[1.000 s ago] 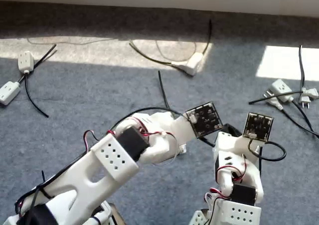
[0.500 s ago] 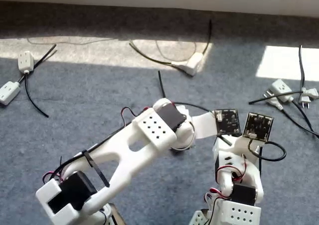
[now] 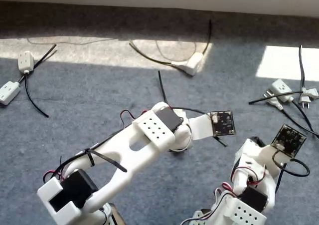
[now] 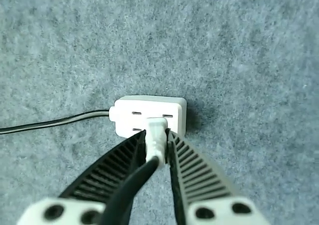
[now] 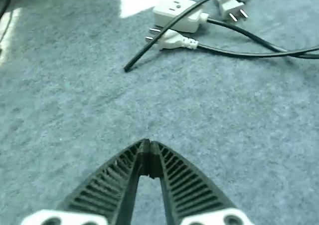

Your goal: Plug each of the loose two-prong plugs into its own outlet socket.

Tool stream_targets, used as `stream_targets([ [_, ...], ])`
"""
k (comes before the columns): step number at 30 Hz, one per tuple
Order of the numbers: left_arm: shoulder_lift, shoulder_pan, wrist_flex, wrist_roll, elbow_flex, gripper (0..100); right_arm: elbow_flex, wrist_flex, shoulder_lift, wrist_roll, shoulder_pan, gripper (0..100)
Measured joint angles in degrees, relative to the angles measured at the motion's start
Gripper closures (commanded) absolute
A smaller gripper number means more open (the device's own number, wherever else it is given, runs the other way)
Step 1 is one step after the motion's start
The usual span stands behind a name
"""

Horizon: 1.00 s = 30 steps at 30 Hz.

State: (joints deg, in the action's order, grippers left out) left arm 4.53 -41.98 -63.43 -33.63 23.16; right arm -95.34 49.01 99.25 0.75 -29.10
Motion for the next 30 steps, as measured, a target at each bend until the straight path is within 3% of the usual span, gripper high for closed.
stream_targets([
  [30,0.09,-2.11,3.16,1.85,3.96,99,0.0,3.96,0.0,-3.08,-0.18,99.1],
])
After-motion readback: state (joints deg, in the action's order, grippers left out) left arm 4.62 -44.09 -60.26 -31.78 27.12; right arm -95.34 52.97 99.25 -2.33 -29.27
